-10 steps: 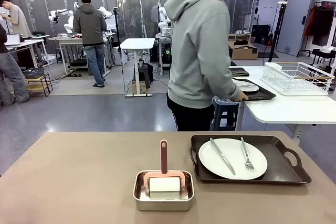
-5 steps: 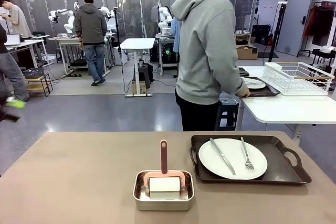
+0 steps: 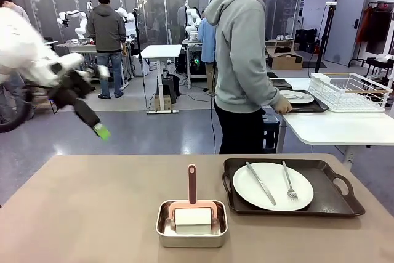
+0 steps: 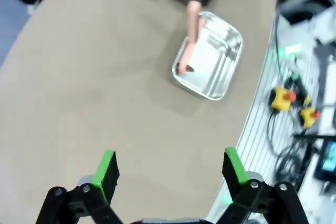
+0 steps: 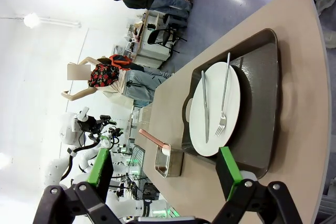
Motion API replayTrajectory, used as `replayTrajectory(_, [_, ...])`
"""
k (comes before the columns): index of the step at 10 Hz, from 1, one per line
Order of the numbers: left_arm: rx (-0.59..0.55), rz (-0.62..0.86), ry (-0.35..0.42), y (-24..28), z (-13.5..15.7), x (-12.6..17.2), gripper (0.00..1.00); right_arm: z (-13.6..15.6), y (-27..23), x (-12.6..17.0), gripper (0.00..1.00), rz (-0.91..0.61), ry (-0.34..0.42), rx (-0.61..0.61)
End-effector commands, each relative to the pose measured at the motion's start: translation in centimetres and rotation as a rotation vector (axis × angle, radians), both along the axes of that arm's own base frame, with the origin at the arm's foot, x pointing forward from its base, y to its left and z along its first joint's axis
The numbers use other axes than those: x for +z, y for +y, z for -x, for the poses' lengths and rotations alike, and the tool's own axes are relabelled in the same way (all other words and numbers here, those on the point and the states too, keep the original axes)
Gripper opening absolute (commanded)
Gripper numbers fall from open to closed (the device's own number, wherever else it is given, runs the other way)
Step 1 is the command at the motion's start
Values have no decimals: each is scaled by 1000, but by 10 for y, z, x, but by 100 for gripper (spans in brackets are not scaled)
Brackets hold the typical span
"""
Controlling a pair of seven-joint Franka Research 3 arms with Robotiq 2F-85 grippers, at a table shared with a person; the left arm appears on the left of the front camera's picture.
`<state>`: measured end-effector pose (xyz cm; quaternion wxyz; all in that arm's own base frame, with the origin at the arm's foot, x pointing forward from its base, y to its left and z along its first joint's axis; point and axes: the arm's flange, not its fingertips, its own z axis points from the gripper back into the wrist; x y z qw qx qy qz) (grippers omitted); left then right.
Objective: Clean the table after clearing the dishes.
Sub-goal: When the left (or right) Handle tray is removed, use the left hand (or right hand) to clean the left (or right) side of the table with the Lint Roller.
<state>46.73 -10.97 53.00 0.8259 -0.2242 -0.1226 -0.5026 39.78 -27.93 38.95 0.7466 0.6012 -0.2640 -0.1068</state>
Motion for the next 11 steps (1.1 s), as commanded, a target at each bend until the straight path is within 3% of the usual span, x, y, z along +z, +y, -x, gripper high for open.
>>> replayTrajectory(1, [-211,-192,-143,-39,-6,-22,100,3,1,4,100,5,-3,10])
replayTrajectory(2, [-275,-242,-193,-68,1,-27,100,3,1,4,100,5,-3,10])
replayTrajectory(4, [-357,-231,-185,-100,12,-41,100,3,1,4,100,5,-3,10])
replayTrajectory(5, [-345,-193,-165,-100,15,-40,100,3,1,4,100,5,-3,10])
replayTrajectory(6, [-350,-248,-142,-112,13,-36,100,3,1,4,100,5,-3,10])
replayTrajectory(11, [-350,-248,-142,-112,13,-36,100,3,1,4,100,5,-3,10])
